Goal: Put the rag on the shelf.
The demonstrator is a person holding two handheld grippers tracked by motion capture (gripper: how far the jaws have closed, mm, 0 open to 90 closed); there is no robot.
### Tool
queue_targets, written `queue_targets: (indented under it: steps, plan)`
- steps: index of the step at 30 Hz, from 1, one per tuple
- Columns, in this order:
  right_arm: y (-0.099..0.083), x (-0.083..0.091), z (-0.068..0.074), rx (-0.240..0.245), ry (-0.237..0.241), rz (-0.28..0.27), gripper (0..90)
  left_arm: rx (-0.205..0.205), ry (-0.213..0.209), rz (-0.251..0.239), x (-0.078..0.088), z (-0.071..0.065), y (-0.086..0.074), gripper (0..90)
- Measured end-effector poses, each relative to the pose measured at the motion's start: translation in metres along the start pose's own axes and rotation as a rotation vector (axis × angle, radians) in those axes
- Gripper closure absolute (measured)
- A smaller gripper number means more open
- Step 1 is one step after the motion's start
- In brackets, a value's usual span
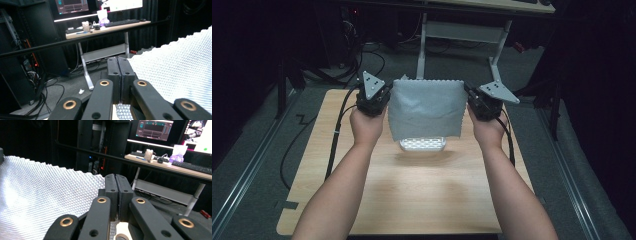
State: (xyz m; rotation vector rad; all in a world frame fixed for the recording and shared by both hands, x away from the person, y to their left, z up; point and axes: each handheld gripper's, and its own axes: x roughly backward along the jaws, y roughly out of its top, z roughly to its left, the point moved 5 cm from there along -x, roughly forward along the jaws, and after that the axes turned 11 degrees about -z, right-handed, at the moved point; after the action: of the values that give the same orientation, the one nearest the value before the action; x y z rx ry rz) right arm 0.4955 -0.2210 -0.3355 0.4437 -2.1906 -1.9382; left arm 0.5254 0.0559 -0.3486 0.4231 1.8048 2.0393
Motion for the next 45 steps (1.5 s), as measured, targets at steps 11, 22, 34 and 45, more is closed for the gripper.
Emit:
queue_targets:
  steps: [11, 22, 34, 45]
  plan:
    - [-0.012, -0.017, -0.007, 0.005, -0.005, 0.061, 89.8, -0.009, -0.019, 0.082, -0.016, 0.003, -0.014, 89.1]
    - [-0.042, -0.026, -0.005, 0.023, 0.012, 0.154, 89.7, -0.013, -0.067, 0.18, -0.019, 0.003, -0.045, 89.0]
    - [-0.082, -0.02, 0.004, 0.03, 0.041, 0.227, 89.7, 0.034, -0.106, 0.227, -0.007, -0.003, -0.085, 89.1]
    - [-0.118, -0.002, 0.017, 0.05, 0.101, 0.274, 89.7, 0.054, -0.171, 0.255, 0.008, -0.018, -0.113, 89.1]
